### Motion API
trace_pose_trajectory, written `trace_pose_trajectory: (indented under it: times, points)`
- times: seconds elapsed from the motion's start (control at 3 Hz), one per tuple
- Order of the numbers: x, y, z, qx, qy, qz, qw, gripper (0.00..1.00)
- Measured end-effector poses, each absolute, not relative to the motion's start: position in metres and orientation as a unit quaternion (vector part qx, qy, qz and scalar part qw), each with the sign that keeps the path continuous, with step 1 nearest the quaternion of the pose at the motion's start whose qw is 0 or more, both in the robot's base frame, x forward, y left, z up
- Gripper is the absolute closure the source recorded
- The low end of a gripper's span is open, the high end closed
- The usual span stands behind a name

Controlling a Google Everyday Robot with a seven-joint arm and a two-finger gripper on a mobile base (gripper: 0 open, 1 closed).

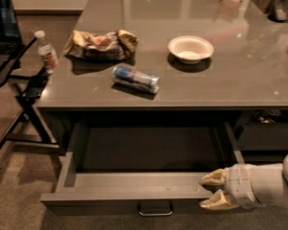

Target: Open top drawer

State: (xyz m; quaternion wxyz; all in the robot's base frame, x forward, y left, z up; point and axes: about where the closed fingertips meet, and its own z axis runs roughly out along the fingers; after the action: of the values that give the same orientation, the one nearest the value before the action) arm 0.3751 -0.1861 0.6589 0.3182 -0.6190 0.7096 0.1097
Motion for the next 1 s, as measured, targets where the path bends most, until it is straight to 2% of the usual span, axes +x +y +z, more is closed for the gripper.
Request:
trace_pose_trajectory:
  times: [1.0]
  points:
    - [0.3751,-0.1861,0.659,-0.619,0.71,0.11,0.318,0.14]
